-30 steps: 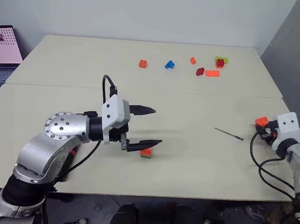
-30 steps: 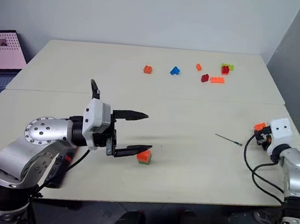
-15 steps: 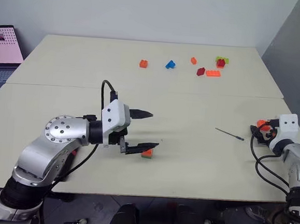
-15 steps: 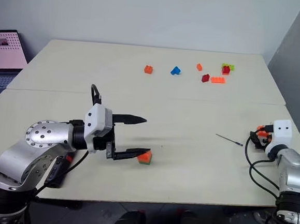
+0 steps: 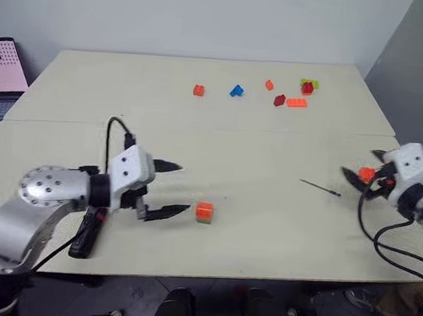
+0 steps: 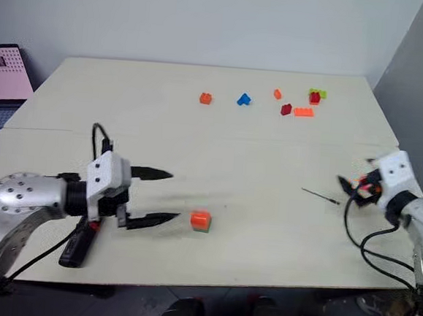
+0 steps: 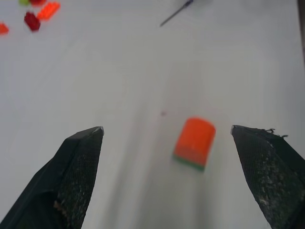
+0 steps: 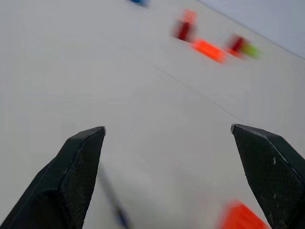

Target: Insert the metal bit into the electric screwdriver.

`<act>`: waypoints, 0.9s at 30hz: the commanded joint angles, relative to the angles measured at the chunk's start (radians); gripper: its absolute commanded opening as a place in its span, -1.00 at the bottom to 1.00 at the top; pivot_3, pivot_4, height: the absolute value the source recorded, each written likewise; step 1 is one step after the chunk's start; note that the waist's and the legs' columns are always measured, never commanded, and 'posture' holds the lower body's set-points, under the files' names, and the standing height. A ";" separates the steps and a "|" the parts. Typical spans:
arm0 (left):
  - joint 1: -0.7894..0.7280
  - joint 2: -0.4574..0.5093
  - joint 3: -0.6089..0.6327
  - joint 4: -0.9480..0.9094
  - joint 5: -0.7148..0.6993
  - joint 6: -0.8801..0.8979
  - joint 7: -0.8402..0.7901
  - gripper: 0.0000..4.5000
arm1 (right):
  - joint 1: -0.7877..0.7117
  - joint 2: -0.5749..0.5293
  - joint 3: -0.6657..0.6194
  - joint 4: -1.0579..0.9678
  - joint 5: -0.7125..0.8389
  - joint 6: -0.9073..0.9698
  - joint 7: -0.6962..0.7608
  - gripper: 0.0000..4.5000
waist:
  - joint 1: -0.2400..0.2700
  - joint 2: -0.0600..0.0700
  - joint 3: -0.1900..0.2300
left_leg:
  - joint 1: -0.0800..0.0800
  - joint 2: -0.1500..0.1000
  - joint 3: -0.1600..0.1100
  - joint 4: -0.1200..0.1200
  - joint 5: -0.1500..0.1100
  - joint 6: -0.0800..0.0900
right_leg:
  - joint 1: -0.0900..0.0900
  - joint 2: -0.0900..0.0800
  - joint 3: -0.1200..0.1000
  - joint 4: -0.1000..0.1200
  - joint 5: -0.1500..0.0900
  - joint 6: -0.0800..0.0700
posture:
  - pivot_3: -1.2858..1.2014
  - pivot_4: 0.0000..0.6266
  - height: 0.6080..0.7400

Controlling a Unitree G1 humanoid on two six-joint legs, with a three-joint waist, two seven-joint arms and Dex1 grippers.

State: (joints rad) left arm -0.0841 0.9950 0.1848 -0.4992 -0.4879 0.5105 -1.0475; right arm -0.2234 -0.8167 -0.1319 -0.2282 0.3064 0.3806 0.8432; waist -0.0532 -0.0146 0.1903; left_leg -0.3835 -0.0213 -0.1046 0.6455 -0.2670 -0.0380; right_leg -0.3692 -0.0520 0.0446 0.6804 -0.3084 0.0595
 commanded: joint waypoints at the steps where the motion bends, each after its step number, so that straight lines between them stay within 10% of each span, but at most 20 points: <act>1: 0.085 0.076 0.087 -0.014 0.019 -0.029 -0.074 1.00 | -0.039 -0.051 0.128 -0.134 0.037 0.043 0.145 0.98 | 0.003 0.000 0.000 | 0.000 0.000 0.000 0.000 0.000 0.000 | 0.000 0.000 0.000 0.000 0.000 0.000 | 0.03 -0.52 1.00; 21: 0.187 0.092 0.125 -0.060 0.027 -0.053 -0.089 1.00 | -0.303 0.392 0.625 0.151 -0.161 0.002 0.177 0.98 | 0.021 -0.002 0.000 | -0.003 -0.001 -0.001 0.000 0.000 0.000 | -0.004 -0.001 -0.001 -0.001 0.000 -0.001 | 0.03 -0.52 1.00; 27: 0.175 0.089 0.115 -0.062 0.023 -0.052 -0.088 1.00 | -0.298 0.433 0.616 0.185 -0.188 -0.025 0.157 0.44 | 0.020 -0.001 0.000 | -0.002 0.000 -0.002 0.000 0.000 0.000 | -0.004 0.000 -0.002 0.000 0.000 -0.001 | 0.03 -0.52 1.00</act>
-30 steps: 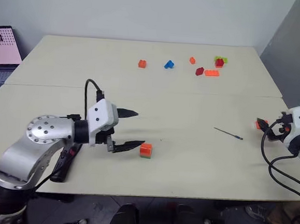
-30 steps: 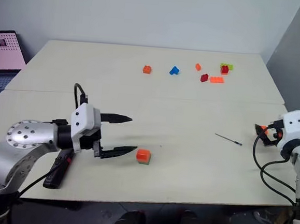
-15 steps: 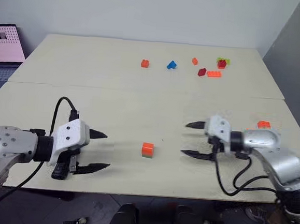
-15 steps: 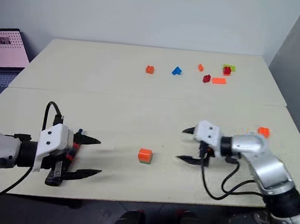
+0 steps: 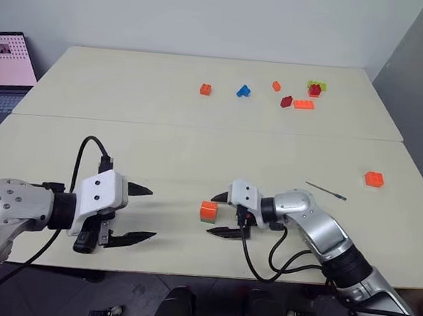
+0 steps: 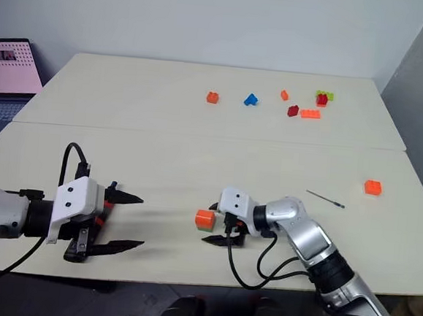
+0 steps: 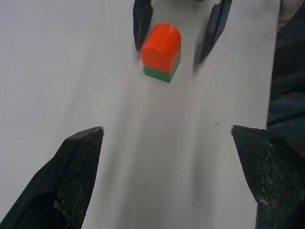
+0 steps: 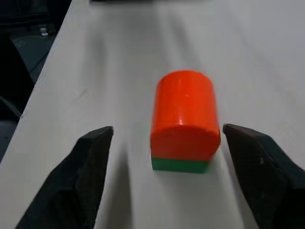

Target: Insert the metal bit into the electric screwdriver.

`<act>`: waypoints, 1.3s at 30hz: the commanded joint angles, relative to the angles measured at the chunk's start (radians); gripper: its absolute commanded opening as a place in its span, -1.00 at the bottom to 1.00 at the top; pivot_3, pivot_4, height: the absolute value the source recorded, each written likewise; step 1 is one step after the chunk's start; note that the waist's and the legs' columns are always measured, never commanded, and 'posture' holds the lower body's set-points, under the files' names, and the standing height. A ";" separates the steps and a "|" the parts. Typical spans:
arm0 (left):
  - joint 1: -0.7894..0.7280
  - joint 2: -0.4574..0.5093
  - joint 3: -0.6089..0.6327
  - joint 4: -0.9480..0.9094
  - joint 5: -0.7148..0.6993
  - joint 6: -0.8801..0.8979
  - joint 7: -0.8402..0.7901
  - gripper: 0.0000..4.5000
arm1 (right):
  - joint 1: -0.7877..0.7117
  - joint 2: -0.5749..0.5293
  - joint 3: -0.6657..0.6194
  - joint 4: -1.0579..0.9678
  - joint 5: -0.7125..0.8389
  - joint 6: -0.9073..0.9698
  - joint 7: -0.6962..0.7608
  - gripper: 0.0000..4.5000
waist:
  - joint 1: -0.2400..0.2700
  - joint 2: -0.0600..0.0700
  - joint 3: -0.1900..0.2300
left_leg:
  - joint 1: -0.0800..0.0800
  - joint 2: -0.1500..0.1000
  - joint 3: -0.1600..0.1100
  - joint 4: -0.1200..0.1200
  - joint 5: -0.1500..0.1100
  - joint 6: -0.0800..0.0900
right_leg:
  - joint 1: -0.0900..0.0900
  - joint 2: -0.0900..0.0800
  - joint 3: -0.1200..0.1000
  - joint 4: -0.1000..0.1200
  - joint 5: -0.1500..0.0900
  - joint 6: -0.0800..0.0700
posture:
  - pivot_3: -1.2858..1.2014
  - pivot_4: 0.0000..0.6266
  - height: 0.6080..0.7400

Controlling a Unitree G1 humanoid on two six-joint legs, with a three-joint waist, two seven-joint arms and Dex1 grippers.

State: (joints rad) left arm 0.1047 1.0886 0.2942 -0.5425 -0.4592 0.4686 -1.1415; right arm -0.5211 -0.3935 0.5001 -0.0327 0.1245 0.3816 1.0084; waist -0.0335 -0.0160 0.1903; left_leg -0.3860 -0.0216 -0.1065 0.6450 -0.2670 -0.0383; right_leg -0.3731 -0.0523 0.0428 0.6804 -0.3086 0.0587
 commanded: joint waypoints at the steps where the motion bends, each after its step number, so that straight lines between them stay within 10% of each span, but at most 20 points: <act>1: -0.016 -0.005 0.004 -0.018 -0.007 -0.010 0.006 1.00 | 0.004 0.013 -0.018 -0.011 -0.005 -0.028 -0.010 0.39 | 0.000 0.000 0.000 | 0.000 0.000 0.000 0.000 0.000 0.000 | 0.000 0.000 0.000 0.000 0.000 0.000 | 0.03 -0.52 1.00; 7: -0.020 -0.017 0.003 -0.018 -0.021 -0.023 -0.005 1.00 | 0.017 0.027 -0.023 -0.004 -0.021 -0.054 -0.026 -0.35 | 0.000 0.000 0.000 | 0.000 0.000 0.000 0.000 0.000 0.000 | 0.000 0.000 0.000 0.000 0.000 0.000 | 0.03 -0.52 1.00; 22: -0.204 -0.192 -0.204 -0.034 -0.043 -0.032 0.075 1.00 | 0.216 -0.196 -0.508 -0.234 0.061 0.037 -0.211 -0.35 | 0.005 0.000 0.000 | 0.000 -0.001 0.000 0.000 0.000 0.000 | 0.001 -0.001 0.000 0.000 0.000 0.000 | 0.03 -0.52 1.00; 39: -0.443 -0.367 -0.331 0.025 -0.062 -0.011 0.129 1.00 | 0.526 -0.297 -1.038 0.030 0.101 0.002 -0.414 -0.35 | -0.004 0.000 -0.001 | 0.003 -0.001 0.006 0.001 0.000 0.000 | 0.004 0.000 0.003 0.000 0.000 0.001 | 0.03 -0.52 1.00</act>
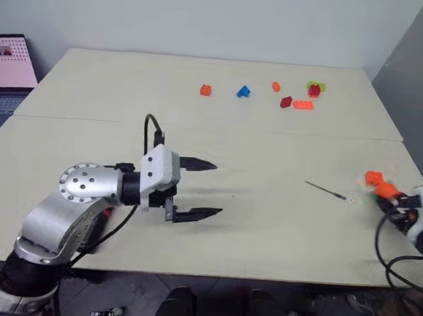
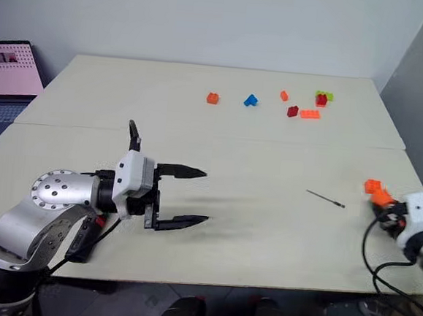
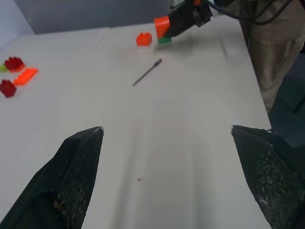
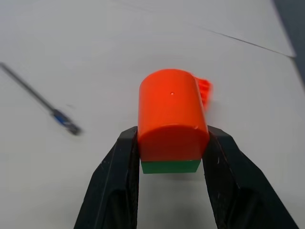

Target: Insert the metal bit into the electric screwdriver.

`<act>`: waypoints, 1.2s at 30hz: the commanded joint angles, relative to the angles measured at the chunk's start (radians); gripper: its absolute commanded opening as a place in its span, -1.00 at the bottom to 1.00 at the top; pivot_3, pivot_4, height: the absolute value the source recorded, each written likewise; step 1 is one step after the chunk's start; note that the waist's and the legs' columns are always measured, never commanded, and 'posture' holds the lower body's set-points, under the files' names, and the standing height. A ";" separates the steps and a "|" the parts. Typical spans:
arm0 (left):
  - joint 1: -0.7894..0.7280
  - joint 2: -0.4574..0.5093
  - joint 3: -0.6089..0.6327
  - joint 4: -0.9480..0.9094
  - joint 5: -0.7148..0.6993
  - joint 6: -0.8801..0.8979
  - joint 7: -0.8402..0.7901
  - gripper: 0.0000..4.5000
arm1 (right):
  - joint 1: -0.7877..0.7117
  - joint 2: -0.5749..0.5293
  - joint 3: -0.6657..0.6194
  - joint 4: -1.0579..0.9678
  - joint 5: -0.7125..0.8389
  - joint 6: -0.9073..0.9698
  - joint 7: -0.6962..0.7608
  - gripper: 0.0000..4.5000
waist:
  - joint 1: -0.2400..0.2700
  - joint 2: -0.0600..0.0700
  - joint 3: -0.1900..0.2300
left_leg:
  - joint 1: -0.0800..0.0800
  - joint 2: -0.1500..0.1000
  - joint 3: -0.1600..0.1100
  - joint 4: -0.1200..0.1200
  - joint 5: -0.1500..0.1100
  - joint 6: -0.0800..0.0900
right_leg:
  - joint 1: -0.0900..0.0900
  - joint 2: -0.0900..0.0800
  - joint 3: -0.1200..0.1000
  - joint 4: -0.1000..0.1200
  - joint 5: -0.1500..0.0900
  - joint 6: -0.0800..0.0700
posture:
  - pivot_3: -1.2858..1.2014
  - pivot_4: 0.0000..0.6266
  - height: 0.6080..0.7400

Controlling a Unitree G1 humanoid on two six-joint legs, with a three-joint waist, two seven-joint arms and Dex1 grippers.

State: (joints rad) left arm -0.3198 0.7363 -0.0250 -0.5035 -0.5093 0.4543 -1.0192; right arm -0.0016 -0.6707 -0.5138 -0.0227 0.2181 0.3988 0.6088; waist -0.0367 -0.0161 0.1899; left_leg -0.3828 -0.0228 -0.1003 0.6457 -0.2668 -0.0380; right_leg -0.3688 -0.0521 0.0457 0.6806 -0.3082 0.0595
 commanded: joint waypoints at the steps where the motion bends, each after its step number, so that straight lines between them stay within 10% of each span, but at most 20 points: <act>1: -0.021 -0.016 -0.019 -0.012 -0.008 0.000 0.006 1.00 | 0.008 -0.021 -0.022 0.034 0.002 -0.017 -0.020 -0.35 | -0.001 0.000 0.000 | 0.000 0.000 0.001 0.000 0.000 0.000 | 0.000 0.000 0.000 0.000 0.000 0.000 | 0.03 -0.52 1.00; 10: -0.028 -0.015 -0.032 -0.008 0.004 -0.005 0.009 1.00 | -0.041 -0.004 0.015 0.114 0.007 0.018 -0.083 -0.35 | 0.000 0.001 0.000 | 0.000 0.000 0.002 0.000 0.000 0.000 | 0.000 0.000 0.001 0.000 0.000 0.000 | 0.03 -0.52 1.00; 11: -0.025 -0.012 -0.032 -0.008 0.006 -0.005 0.009 1.00 | -0.045 -0.003 0.019 0.121 0.010 0.022 -0.082 -0.04 | 0.002 0.000 0.000 | 0.000 0.000 0.001 0.000 0.000 0.000 | 0.001 0.000 0.001 0.000 0.000 0.000 | 0.03 -0.52 1.00; 22: 0.005 0.012 0.010 0.006 0.017 0.009 0.040 1.00 | -0.034 -0.035 -0.011 0.123 0.056 0.025 -0.049 0.98 | 0.004 0.001 0.000 | 0.000 0.000 0.001 0.000 0.000 0.000 | 0.001 0.000 0.000 0.000 0.000 0.000 | 0.03 -0.52 1.00; 36: 0.071 0.205 0.194 -0.008 0.114 0.268 0.238 1.00 | -0.103 -0.323 0.051 -0.104 0.189 -0.072 0.330 0.98 | -0.007 0.002 0.000 | 0.001 0.001 0.001 0.000 0.000 0.000 | 0.001 0.001 0.000 0.000 0.000 0.000 | 0.03 -0.52 1.00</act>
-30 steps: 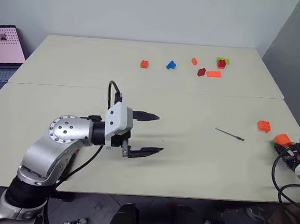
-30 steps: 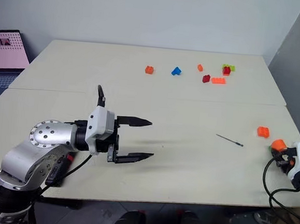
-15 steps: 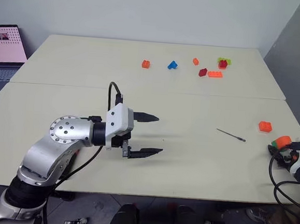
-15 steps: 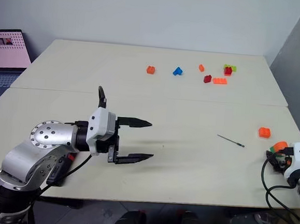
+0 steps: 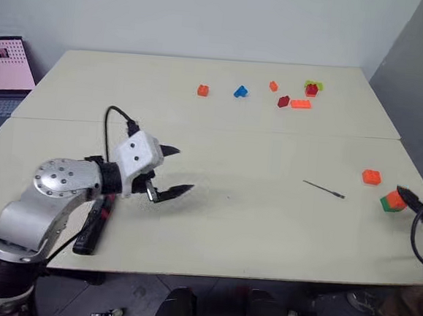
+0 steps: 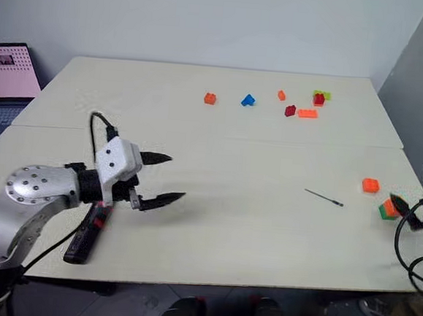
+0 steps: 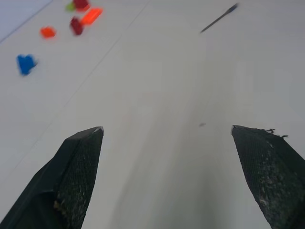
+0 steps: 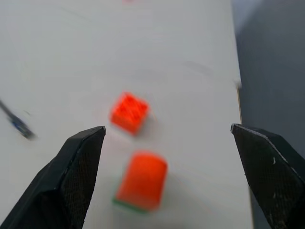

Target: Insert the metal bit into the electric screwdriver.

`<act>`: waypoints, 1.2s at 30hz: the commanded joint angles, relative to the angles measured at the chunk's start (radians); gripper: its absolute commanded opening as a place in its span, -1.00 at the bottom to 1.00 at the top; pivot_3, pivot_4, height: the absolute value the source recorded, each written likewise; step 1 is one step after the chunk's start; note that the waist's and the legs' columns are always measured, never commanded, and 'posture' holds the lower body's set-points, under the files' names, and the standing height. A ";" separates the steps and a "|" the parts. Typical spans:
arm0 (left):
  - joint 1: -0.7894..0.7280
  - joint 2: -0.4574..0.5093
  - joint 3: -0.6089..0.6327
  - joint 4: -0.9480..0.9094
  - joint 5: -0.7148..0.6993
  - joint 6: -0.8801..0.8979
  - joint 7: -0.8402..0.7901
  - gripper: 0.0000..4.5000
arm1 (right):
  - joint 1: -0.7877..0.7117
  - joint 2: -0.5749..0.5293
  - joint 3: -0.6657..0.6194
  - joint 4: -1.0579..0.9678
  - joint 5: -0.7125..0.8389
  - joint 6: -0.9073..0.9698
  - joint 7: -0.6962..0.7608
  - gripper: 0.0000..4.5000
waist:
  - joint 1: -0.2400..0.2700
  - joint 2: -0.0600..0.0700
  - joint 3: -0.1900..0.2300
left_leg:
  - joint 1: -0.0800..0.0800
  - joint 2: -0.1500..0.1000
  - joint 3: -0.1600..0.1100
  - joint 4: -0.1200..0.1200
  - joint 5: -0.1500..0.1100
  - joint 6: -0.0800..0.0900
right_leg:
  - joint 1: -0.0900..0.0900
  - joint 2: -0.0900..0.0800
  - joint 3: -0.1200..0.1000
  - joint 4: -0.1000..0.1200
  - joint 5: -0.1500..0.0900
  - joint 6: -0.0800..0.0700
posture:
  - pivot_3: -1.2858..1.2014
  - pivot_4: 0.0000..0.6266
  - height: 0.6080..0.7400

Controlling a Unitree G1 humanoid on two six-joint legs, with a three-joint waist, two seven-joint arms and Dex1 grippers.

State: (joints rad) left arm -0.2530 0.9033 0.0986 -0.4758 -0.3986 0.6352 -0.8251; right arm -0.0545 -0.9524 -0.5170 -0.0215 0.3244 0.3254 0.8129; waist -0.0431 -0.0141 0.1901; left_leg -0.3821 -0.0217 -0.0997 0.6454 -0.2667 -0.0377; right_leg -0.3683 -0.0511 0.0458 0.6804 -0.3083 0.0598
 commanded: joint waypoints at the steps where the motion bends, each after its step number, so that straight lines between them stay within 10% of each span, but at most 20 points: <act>1: 0.009 0.051 0.087 -0.042 -0.001 0.124 0.055 1.00 | -0.073 -0.054 0.083 -0.135 0.108 0.010 0.165 0.98 | 0.002 -0.001 0.000 | 0.000 0.001 0.000 0.000 0.000 0.000 | 0.000 0.000 -0.001 0.000 0.000 0.000 | 0.03 -0.52 1.00; 15: -0.015 0.173 0.300 -0.057 -0.095 0.640 0.162 1.00 | -0.448 -0.031 0.463 -0.167 0.220 0.050 0.524 0.98 | 0.012 -0.003 0.002 | -0.003 0.000 -0.007 0.000 0.000 0.000 | -0.001 -0.002 -0.004 -0.001 0.000 0.000 | 0.03 -0.52 1.00; 36: -0.381 0.047 -0.028 0.380 0.040 0.967 0.417 1.00 | -0.570 0.153 0.621 -0.230 0.229 0.056 0.624 0.98 | 0.013 -0.005 0.001 | -0.011 -0.002 -0.010 0.002 0.001 -0.003 | -0.008 -0.002 -0.005 0.000 0.000 0.000 | 0.03 -0.52 1.00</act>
State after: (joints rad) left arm -0.6166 0.9537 0.0531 -0.1061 -0.3869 1.5651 -0.4459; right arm -0.6127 -0.7885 0.1190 -0.2203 0.5388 0.3801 1.4216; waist -0.0298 -0.0187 0.1916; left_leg -0.3937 -0.0235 -0.1092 0.6469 -0.2650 -0.0409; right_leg -0.3773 -0.0533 0.0408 0.6803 -0.3079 0.0601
